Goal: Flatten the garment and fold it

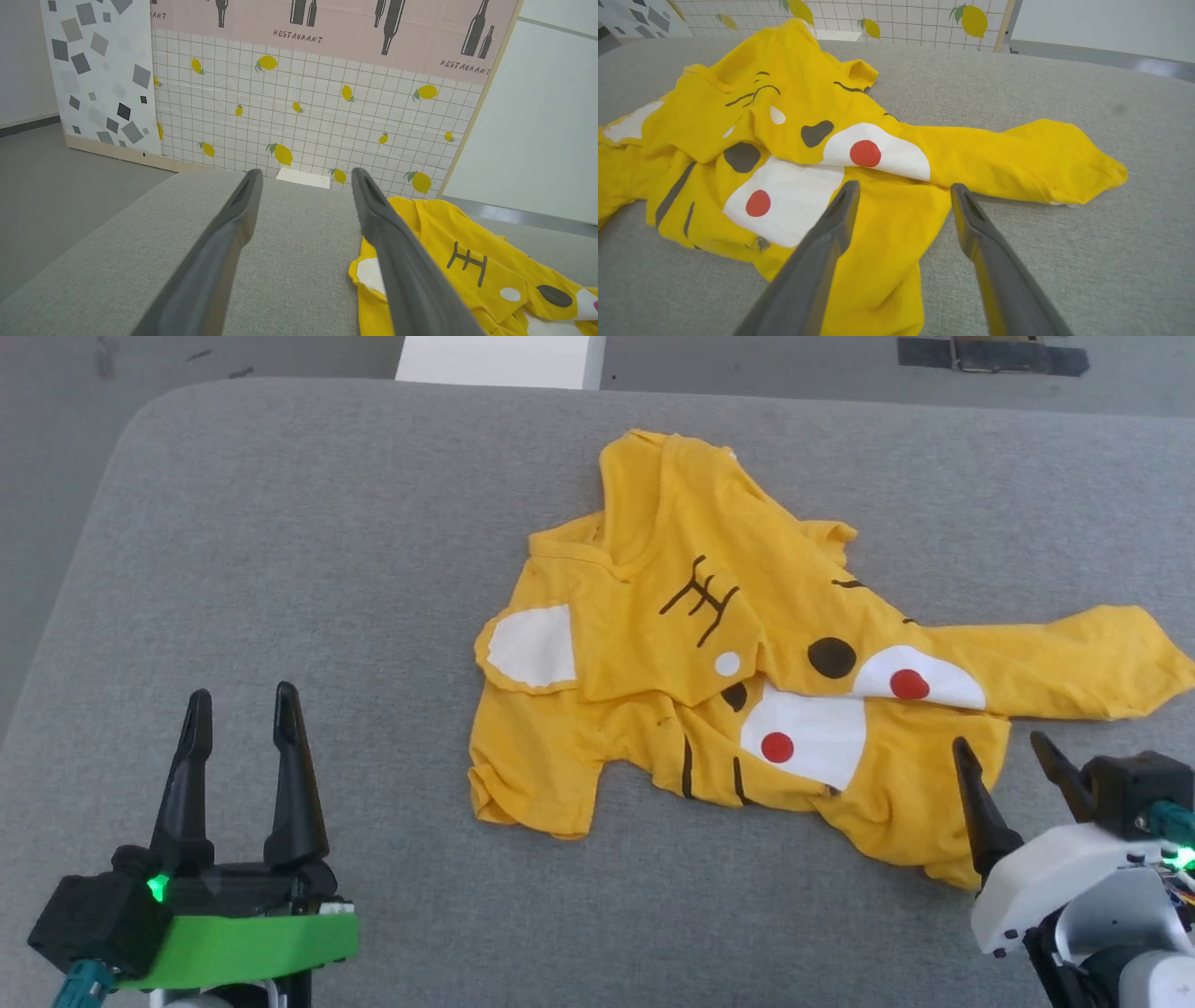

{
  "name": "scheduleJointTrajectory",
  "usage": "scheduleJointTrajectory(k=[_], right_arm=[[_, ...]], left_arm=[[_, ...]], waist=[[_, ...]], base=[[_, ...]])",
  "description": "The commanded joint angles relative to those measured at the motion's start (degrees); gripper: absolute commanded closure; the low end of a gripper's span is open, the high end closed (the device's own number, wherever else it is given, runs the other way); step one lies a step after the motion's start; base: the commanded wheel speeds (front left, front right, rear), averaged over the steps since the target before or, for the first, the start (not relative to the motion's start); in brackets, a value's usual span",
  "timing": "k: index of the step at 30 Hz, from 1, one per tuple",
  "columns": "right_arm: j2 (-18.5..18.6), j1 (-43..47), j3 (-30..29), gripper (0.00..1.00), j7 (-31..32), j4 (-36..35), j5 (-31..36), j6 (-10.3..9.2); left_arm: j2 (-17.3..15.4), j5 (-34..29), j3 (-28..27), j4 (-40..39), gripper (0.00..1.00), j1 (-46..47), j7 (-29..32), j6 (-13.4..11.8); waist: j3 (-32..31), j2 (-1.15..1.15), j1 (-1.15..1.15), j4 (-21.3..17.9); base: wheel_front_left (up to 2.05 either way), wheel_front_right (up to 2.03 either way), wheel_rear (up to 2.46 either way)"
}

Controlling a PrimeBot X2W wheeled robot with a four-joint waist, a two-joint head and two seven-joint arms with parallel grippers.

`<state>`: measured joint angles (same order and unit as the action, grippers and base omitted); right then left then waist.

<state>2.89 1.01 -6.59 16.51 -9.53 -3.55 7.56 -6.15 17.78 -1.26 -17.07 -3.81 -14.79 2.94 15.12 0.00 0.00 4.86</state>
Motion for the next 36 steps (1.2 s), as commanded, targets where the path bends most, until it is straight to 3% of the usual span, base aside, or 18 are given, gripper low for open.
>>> scheduleJointTrajectory(k=[1,9,10,12,17,20,25,28,33,34,35,36], right_arm=[[-0.02,-1.12,0.03,0.0,1.67,0.82,0.43,-0.08],[-0.02,-3.22,0.9,0.0,9.29,10.26,1.08,-0.08],[-0.02,-3.7,1.43,0.2,9.47,11.28,1.22,-0.08],[-0.02,-4.76,1.87,1.0,8.88,12.56,1.29,-0.08],[0.0,-7.34,4.67,1.0,8.15,13.18,0.85,-0.08],[1.88,-7.38,7.83,1.0,11.36,10.91,-1.54,-0.08],[12.45,-0.68,17.7,1.0,27.42,2.78,-13.81,-0.08],[18.13,6.59,18.54,1.0,38.8,-3.46,-21.56,-0.08],[21.48,16.86,18.28,1.0,49.57,-10.82,-29.17,-0.08],[21.28,17.63,17.89,0.72,49.06,-12.21,-29.37,-0.08],[20.88,17.77,17.49,0.07,47.89,-13.09,-29.05,-0.08],[20.4,17.65,17.34,0.0,46.43,-13.84,-28.45,-0.08]], left_arm=[[0.6,-0.99,-0.32,0.3,0.0,0.92,-0.2,0.67],[2.24,-2.4,-0.53,1.48,0.0,1.56,-0.2,2.7],[2.37,-2.54,-0.53,1.56,0.0,1.7,-0.2,2.86],[2.53,-2.91,-0.51,1.71,0.0,1.92,-0.2,3.13],[2.82,-3.62,-0.37,2.41,0.0,1.56,-0.2,3.55],[2.95,-3.87,0.18,2.98,0.0,1.23,-0.2,3.74],[3.09,-3.99,0.87,3.88,0.0,0.77,-0.2,3.9],[3.16,-3.76,1.17,4.19,0.0,0.44,-0.2,3.92],[3.22,-3.04,1.28,4.53,0.0,-0.01,-0.2,3.94],[3.23,-2.95,1.25,4.59,0.0,-0.02,-0.2,3.94],[3.24,-2.88,1.21,4.64,0.0,0.02,-0.2,3.94],[3.24,-2.79,1.14,4.69,0.0,0.07,-0.2,3.94]], waist=[[0.03,0.0,0.0,0.42],[0.17,0.0,0.0,1.13],[0.16,0.0,0.0,1.13],[0.06,0.0,0.0,1.0],[-1.07,0.0,0.0,-0.05],[-1.99,0.0,0.0,-0.72],[-3.42,0.0,0.0,-1.48],[-3.73,0.0,0.0,-1.58],[-3.51,0.0,0.0,-1.48],[-3.39,0.0,0.0,-1.47],[-3.3,0.0,0.0,-1.48],[-3.23,0.0,0.0,-1.53]], base=[[0.0,0.0,0.0],[0.0,0.0,0.0],[0.0,0.0,0.0],[0.0,0.0,0.0],[0.0,0.0,0.0],[0.0,0.0,0.0],[0.0,0.0,0.0],[0.0,0.0,0.0],[0.0,0.0,0.0],[0.0,0.0,0.0],[0.0,0.0,0.0],[0.0,0.0,0.0]])
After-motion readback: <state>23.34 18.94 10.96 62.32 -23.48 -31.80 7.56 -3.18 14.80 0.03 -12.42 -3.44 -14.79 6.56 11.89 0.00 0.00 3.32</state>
